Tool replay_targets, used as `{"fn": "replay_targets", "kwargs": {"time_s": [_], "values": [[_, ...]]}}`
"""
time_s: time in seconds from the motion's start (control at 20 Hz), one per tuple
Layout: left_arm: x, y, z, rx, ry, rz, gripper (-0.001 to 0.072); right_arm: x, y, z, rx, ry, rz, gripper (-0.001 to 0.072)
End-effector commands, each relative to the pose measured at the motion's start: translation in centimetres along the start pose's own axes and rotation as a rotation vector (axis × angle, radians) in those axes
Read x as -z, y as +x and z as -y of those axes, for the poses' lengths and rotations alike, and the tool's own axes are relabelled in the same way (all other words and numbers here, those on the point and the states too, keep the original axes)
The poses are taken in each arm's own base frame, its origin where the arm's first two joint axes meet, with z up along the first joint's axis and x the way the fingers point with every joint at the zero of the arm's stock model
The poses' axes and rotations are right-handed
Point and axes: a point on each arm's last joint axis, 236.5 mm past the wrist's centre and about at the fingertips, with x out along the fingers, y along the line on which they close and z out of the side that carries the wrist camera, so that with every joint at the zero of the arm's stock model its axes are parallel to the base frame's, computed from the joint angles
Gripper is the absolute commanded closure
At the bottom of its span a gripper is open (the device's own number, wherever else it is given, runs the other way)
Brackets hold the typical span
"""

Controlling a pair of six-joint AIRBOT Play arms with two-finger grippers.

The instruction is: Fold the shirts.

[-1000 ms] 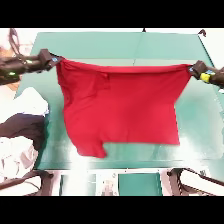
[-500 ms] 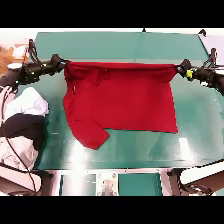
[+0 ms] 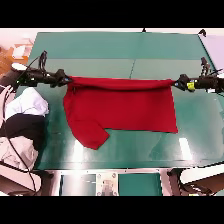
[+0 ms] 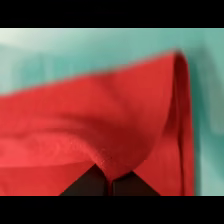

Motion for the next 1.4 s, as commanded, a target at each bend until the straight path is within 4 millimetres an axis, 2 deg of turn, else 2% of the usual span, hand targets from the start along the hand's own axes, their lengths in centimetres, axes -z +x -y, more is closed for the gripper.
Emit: {"fn": "replay_targets", "kwargs": {"time_s": [0.0,0.15,0.4,0.65,0.7,0.75,0.8,0.85,0.9,1.0,1.1,1.15,1.25,1.35], "values": [[3.6,-0.3,-1.8,-0.080,-0.033,-0.152,0.0680,4.7,0.2,1.7,0.049,0.011,-0.132,0.0696],[4.5,-0.4,-2.8,-0.117,-0.050,-0.187,0.0680,6.6,0.9,2.6,0.061,0.035,-0.168,0.0695],[4.4,-0.4,-2.8,-0.119,-0.049,-0.184,0.0680,6.9,0.8,2.8,0.067,0.052,-0.179,0.0694],[5.3,-0.6,-2.4,-0.103,-0.056,-0.220,0.0679,8.2,0.5,2.3,0.054,0.154,-0.233,0.0694],[5.5,-0.6,-2.3,-0.100,-0.060,-0.229,0.0679,8.3,0.4,2.2,0.053,0.171,-0.237,0.0684],[5.8,-0.7,-2.2,-0.095,-0.061,-0.243,0.0678,8.4,0.3,2.1,0.051,0.185,-0.244,0.0555],[6.1,-0.8,-1.9,-0.089,-0.065,-0.256,0.0542,8.5,0.1,1.8,0.044,0.190,-0.258,0.0422],[6.4,-1.1,-1.7,-0.085,-0.091,-0.270,0.0211,8.6,-0.5,1.3,0.031,0.200,-0.279,0.0405],[6.8,-1.6,-1.4,-0.079,-0.120,-0.294,0.0150,8.6,-1.3,0.7,0.019,0.216,-0.299,0.0405],[8.2,-2.9,-0.7,-0.060,-0.152,-0.368,0.0167,8.6,-3.6,0.1,0.029,0.240,-0.317,0.0405],[10.5,-4.4,-1.2,-0.116,-0.192,-0.457,0.0167,9.5,-6.2,1.2,0.126,0.244,-0.318,0.0405],[11.7,-5.1,-1.5,-0.151,-0.201,-0.480,0.0167,10.5,-7.4,2.1,0.193,0.253,-0.319,0.0406],[14.2,-6.4,-1.3,-0.188,-0.199,-0.482,0.0167,14.0,-9.5,3.7,0.299,0.303,-0.337,0.0410],[17.2,-7.8,-1.2,-0.238,-0.192,-0.466,0.0167,18.4,-10.6,4.5,0.360,0.396,-0.362,0.0455]]}}
